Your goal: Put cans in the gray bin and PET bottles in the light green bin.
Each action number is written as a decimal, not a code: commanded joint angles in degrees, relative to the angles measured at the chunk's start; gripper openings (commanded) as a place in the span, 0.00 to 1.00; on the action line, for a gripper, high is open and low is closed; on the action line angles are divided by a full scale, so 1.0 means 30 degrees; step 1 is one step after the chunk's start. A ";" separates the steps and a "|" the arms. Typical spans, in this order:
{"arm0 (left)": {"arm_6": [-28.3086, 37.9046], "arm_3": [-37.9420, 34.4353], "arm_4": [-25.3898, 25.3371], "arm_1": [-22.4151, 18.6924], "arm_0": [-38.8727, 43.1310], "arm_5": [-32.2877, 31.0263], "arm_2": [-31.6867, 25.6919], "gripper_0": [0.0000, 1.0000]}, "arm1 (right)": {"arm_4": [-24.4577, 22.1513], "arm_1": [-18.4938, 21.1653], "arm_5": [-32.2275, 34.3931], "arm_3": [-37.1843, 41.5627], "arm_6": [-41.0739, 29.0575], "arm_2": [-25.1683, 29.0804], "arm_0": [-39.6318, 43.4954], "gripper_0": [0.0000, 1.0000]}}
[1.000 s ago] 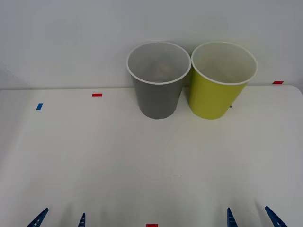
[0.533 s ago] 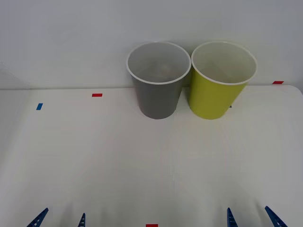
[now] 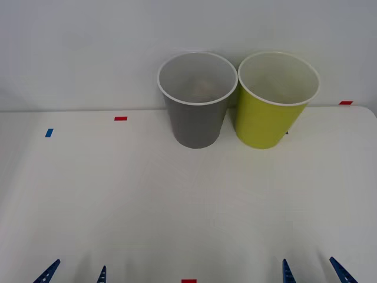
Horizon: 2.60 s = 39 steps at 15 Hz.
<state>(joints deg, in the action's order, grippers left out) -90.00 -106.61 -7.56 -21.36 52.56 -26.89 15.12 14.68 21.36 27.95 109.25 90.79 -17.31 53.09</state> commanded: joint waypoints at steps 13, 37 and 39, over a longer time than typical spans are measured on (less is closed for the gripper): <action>0.0000 0.0000 0.0000 0.0000 0.0000 0.0000 0.0000 1.00 | 0.0000 0.0000 0.0000 0.0000 -0.0001 0.0000 0.0000 1.00; 0.0000 0.0000 0.0000 0.0000 0.0000 0.0000 0.0000 1.00 | 0.0000 0.0000 0.0000 0.0000 -0.0001 0.0000 0.0000 1.00; 0.0000 0.0000 0.0000 0.0000 0.0000 0.0000 0.0000 1.00 | 0.0000 0.0000 0.0000 0.0000 -0.0001 0.0000 0.0000 1.00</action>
<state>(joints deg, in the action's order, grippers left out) -90.00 -106.61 -7.56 -21.36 52.56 -26.89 15.12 14.68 21.36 27.95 109.25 90.79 -17.31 53.09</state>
